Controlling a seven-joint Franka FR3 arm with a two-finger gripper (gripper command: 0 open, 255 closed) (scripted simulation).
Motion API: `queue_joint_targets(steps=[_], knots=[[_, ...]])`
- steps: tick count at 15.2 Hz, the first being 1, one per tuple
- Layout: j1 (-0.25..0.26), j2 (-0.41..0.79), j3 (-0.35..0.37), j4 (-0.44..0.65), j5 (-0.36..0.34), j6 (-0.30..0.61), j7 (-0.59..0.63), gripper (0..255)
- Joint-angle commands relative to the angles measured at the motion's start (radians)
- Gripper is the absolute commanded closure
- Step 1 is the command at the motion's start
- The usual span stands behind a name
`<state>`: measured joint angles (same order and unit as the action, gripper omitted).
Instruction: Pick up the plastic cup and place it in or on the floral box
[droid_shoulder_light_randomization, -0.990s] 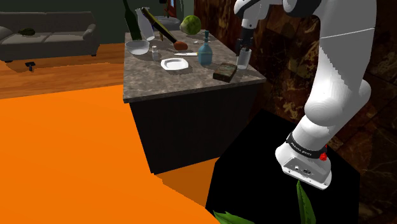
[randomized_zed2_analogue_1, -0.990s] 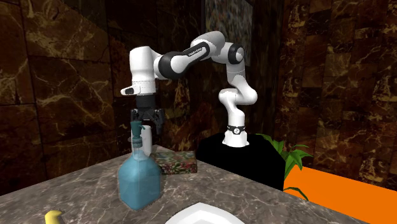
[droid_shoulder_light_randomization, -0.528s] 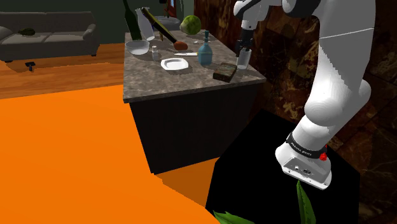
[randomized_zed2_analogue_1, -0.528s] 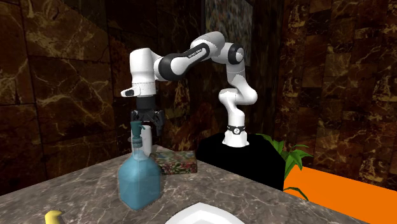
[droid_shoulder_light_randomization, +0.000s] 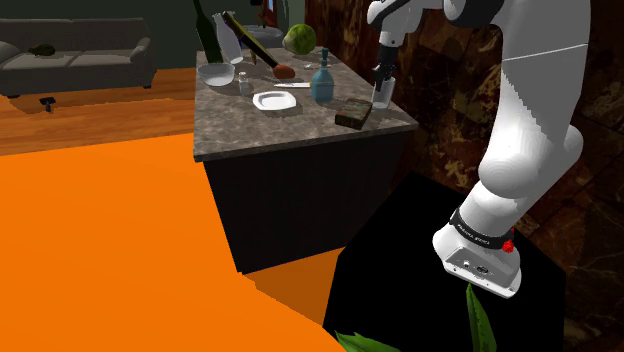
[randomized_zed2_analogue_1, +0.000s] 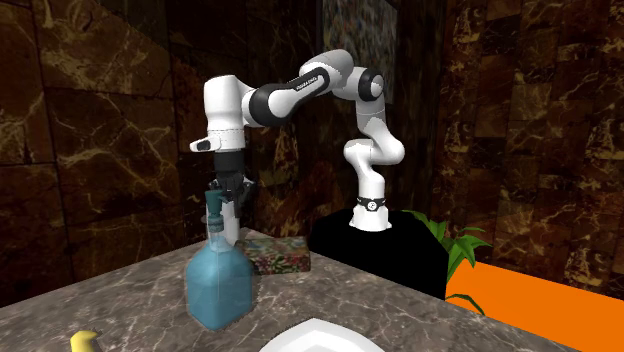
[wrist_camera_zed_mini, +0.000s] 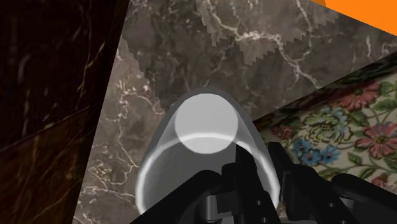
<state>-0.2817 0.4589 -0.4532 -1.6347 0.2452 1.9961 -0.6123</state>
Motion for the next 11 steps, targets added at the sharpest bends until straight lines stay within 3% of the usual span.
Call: queue_joint_targets(steps=[1,11], knots=[[0.0,0.001,0.0,-0.001,0.0,0.0,0.0,255],[0.002,-0.033,-0.01,0.06,-0.02,-0.091,0.015,255]])
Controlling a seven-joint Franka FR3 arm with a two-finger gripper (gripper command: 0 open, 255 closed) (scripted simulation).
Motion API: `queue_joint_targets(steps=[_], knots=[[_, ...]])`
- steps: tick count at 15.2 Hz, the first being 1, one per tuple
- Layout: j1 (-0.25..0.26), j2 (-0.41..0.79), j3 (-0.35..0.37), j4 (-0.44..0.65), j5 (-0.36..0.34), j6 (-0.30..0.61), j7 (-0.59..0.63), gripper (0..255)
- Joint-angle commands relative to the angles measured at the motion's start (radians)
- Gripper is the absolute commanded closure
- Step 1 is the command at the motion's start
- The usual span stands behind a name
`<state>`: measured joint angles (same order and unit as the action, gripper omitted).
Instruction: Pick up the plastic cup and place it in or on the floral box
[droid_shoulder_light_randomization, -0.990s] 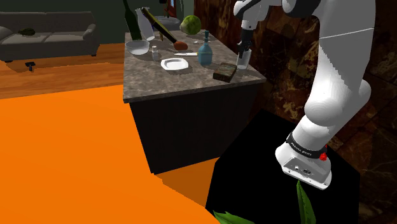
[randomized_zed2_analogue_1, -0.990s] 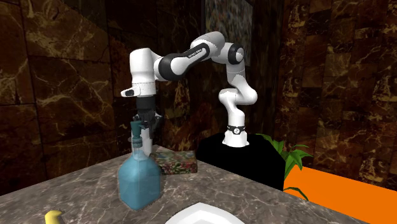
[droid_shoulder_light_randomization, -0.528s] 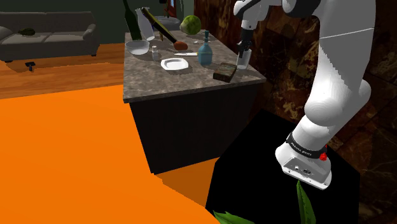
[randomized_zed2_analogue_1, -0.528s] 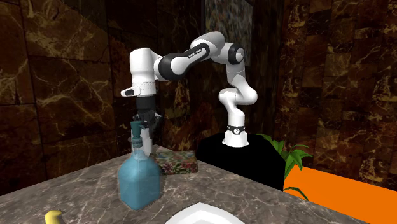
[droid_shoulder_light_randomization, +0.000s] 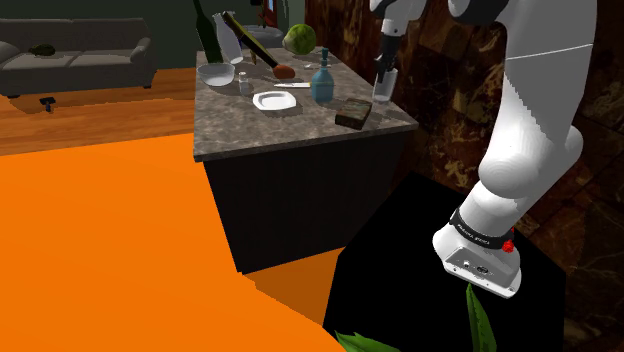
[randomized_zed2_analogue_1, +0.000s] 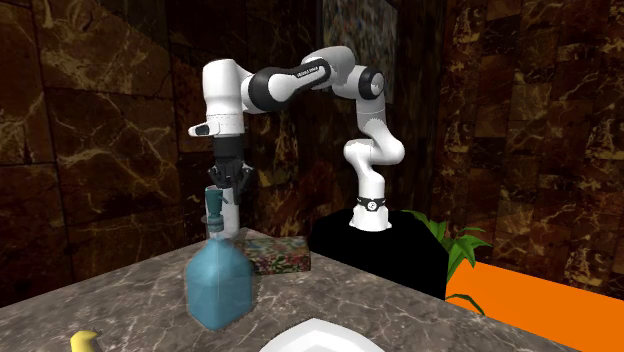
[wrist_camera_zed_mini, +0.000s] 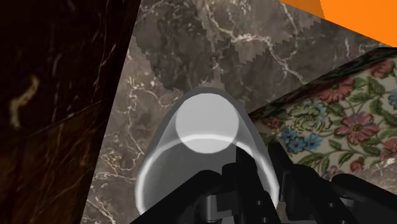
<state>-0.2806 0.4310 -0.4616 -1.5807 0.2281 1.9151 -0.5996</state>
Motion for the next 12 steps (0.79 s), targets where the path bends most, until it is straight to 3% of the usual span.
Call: queue_joint_targets(steps=[1,12], knots=[[0.001,-0.009,-0.002,0.014,-0.005,-0.022,0.004,255],[-0.005,-0.032,-0.01,0.13,-0.02,-0.158,0.019,255]])
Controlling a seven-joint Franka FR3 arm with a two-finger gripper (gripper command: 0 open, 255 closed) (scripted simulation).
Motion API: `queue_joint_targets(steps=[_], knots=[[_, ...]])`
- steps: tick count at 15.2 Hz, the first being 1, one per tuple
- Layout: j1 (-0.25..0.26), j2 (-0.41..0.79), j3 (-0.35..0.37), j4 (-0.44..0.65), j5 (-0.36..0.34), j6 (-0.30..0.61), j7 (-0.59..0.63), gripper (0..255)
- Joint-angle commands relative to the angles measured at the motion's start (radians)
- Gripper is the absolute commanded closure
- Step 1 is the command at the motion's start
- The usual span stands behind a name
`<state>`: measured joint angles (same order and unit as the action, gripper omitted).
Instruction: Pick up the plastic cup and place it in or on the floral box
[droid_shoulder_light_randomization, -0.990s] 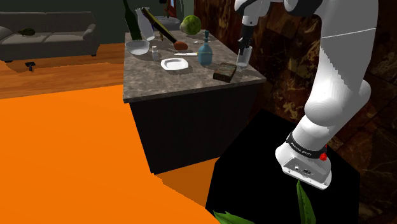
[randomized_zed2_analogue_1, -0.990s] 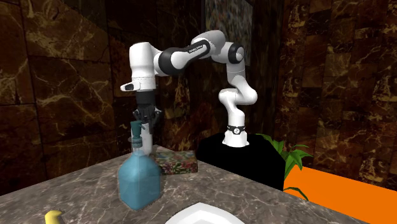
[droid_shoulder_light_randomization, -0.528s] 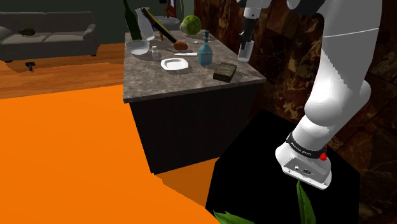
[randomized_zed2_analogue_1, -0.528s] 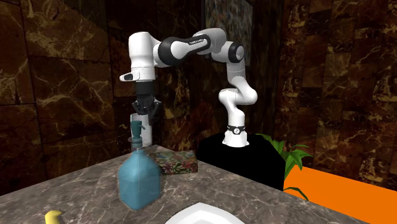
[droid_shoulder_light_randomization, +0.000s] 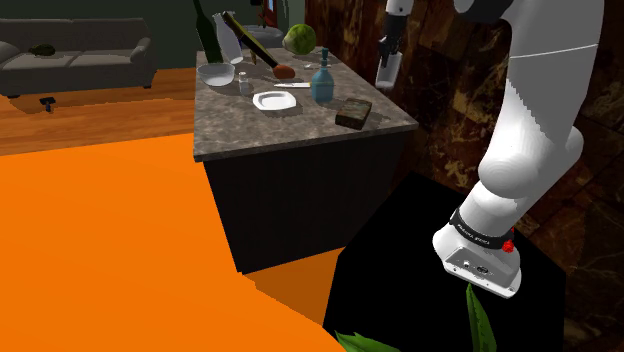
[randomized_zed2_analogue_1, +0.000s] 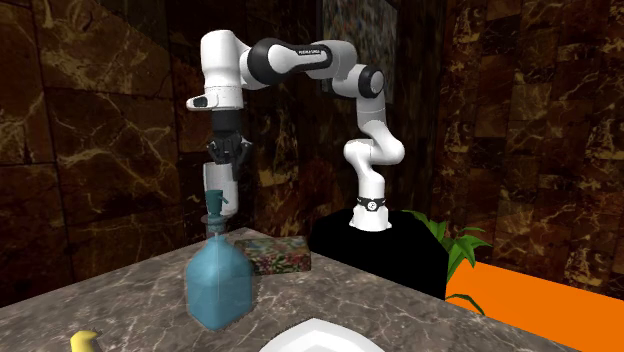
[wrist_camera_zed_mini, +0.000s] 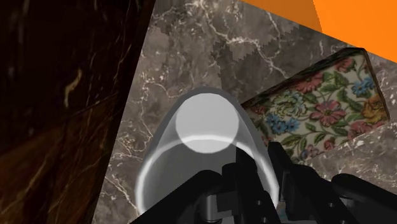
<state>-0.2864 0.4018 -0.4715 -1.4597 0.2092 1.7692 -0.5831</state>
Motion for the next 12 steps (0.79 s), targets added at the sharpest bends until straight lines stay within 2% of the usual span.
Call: queue_joint_targets(steps=[1,3,12], knots=[[-0.001,-0.004,-0.001,0.022,-0.002,-0.025,0.003,255],[-0.003,-0.004,-0.002,0.048,-0.003,-0.051,0.005,255],[0.156,-0.137,0.043,-0.042,-0.064,-0.068,0.207,255]])
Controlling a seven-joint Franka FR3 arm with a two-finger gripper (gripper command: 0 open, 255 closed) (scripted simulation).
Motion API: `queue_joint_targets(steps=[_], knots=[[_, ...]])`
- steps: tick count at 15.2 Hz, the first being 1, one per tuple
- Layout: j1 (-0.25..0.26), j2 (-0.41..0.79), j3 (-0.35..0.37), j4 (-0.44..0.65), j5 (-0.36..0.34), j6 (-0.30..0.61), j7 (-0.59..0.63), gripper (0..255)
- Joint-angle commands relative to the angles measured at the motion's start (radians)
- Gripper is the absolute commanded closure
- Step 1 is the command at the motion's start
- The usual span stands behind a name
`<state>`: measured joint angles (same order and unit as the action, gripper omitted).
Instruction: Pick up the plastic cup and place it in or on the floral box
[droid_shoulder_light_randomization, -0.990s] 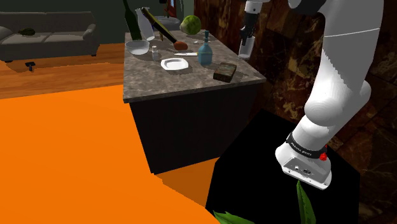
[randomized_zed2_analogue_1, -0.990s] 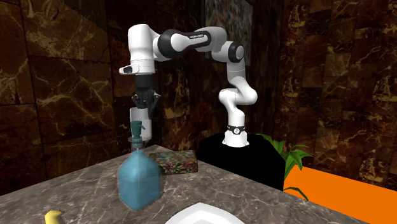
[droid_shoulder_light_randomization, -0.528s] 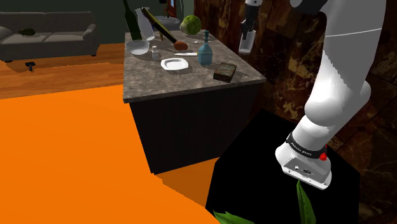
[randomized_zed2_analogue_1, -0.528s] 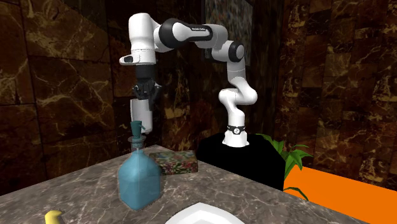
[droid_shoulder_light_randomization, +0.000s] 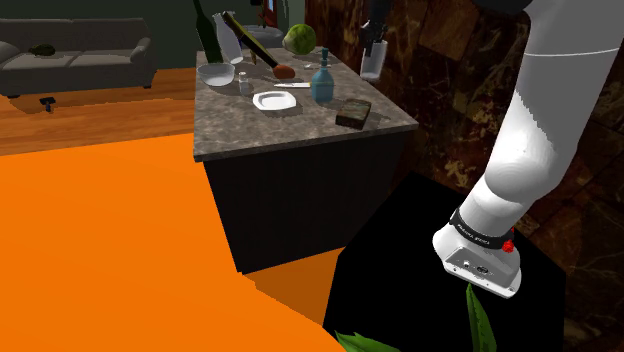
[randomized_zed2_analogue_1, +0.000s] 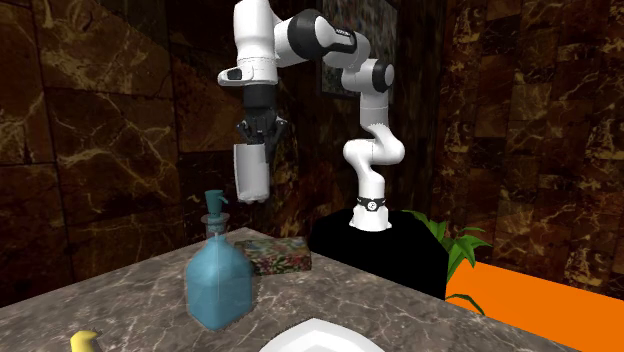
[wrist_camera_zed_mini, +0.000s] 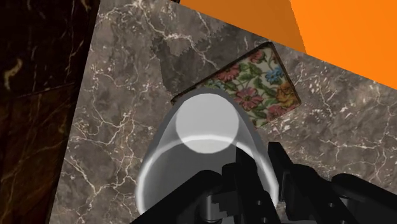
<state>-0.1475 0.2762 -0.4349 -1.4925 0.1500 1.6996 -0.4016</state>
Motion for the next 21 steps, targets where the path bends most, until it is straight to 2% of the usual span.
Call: queue_joint_targets(steps=[1,3,21], knots=[[0.033,-0.021,0.013,-0.012,-0.01,-0.003,0.048,255],[0.062,-0.037,0.028,-0.013,-0.018,-0.014,0.093,255],[0.069,-0.015,0.035,-0.227,-0.003,0.219,0.074,255]])
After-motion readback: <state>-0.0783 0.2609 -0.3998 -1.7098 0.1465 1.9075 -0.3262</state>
